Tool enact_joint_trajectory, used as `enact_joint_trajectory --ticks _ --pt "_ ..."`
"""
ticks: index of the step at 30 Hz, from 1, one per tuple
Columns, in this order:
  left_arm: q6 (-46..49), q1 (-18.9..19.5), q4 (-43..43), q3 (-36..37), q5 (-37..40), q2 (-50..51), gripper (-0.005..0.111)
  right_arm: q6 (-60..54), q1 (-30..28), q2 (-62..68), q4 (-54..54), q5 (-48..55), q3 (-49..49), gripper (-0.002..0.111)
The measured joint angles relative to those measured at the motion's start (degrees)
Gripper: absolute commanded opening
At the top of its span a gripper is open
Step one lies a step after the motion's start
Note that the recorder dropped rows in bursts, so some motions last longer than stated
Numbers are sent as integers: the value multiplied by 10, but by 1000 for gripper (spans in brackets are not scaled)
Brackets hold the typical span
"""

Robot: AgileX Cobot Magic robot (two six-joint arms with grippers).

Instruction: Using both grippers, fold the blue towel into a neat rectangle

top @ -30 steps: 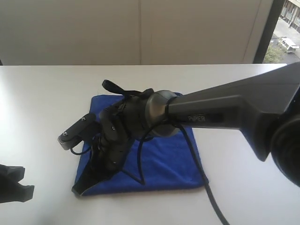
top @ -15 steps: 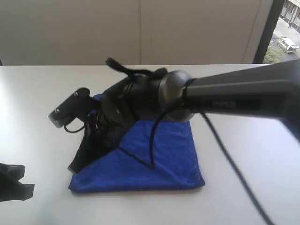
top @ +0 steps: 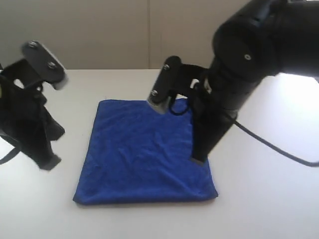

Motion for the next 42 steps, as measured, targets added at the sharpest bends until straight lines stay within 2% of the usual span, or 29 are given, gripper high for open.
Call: enact_joint_trajectory --ticks 2,4,6,8,11,14,16,19,26,28,42 --pt "178 -3 -75 -37 97 49 0 -15 -7 -17 1 8 41 0" --pt "303 -5 -122 -48 149 94 0 -35 -11 -23 6 4 75 0" --pt "382 -5 -143 -51 159 129 0 -61 -10 -23 12 -9 105 0" --pt "415 -5 -140 -53 159 162 0 -100 -10 -18 14 -21 135 0" --pt "447 -5 -131 -53 159 198 7 -165 -10 -9 2 -55 175 0" --pt "459 -5 -115 -54 159 225 23 -187 -10 -5 -4 -134 201 4" --pt "461 -5 -98 -54 156 239 38 -192 -10 -2 -8 -172 208 11" --pt "463 -5 -86 -54 138 253 50 -194 -10 -2 -16 -198 211 23" --pt "464 -5 -54 -54 87 280 57 -196 -10 27 -38 -208 211 49" --pt "464 -5 -43 -54 83 289 57 -196 -10 40 -43 -208 211 52" --pt "464 -5 -28 -31 21 293 57 -196 -10 108 -76 -237 212 53"
